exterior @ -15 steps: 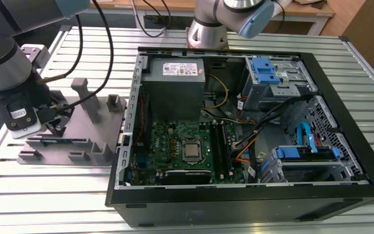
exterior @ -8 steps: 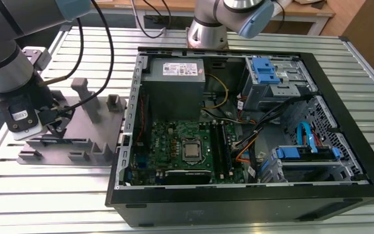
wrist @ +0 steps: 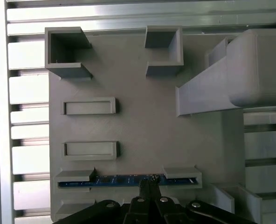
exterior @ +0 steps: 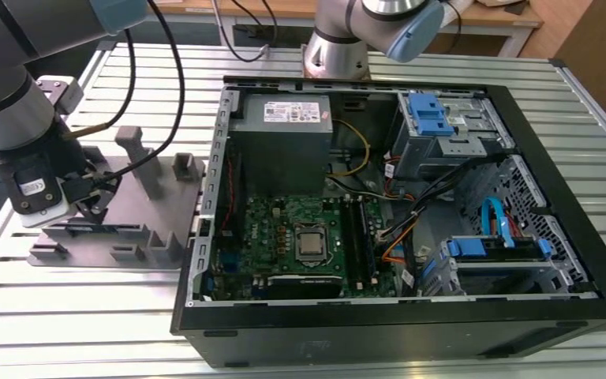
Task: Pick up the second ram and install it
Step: 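Reach for the second ram, then pick up the second ram and move it above second insertion slot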
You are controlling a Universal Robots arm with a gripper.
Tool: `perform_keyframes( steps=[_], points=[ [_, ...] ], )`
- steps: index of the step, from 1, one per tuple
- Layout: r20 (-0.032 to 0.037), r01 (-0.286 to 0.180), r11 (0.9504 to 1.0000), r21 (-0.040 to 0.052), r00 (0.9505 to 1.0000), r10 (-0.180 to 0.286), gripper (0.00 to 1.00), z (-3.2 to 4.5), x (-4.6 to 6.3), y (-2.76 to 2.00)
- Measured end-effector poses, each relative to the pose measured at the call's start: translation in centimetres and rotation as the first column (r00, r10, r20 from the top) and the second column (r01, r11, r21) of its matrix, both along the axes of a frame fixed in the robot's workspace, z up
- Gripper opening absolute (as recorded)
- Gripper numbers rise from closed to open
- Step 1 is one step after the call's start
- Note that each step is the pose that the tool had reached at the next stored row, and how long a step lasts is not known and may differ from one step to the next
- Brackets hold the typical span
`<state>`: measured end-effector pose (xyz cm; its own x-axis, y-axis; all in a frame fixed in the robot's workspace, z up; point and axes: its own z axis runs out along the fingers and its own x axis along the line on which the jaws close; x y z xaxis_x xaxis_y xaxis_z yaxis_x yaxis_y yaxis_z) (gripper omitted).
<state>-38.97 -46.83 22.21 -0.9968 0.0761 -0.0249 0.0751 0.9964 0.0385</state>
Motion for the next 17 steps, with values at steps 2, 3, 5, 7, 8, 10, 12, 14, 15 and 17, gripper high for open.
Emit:
perform_keyframes(
  steps=[2, 3, 5, 7, 8, 10, 12, 14, 15, 17],
  points=[
    [0.0000, 0.000, 1.0000, 0.0000, 1.0000, 0.000, 0.11, 0.00, 0.00, 0.00],
    [0.0000, 0.000, 1.0000, 0.0000, 1.0000, 0.000, 0.11, 0.00, 0.00, 0.00],
    [0.0000, 0.000, 1.0000, 0.0000, 1.0000, 0.000, 0.11, 0.00, 0.00, 0.00],
    [0.0000, -0.018, 0.9998, 0.0000, 0.9998, 0.018, 0.11, -0.03, 0.00, 0.00],
    [0.0001, -0.036, 0.9994, 0.0000, 0.9994, 0.036, 0.11, -0.03, 0.00, 0.00],
    [0.0001, -0.072, 0.9974, 0.0000, 0.9974, 0.072, 0.11, -0.03, 0.00, 0.00],
    [0.0000, -0.108, 0.9942, 0.0000, 0.9942, 0.108, 0.11, -0.03, 0.00, 0.00],
    [0.0000, -0.145, 0.9894, 0.0000, 0.9894, 0.145, 0.11, -0.03, 0.00, 0.00],
    [0.0000, -0.163, 0.9867, 0.0000, 0.9867, 0.163, 0.11, -0.03, 0.00, 0.00],
    [0.0000, -0.198, 0.9802, 0.0000, 0.9802, 0.198, 0.11, -0.03, 0.00, 0.00]
  ],
)
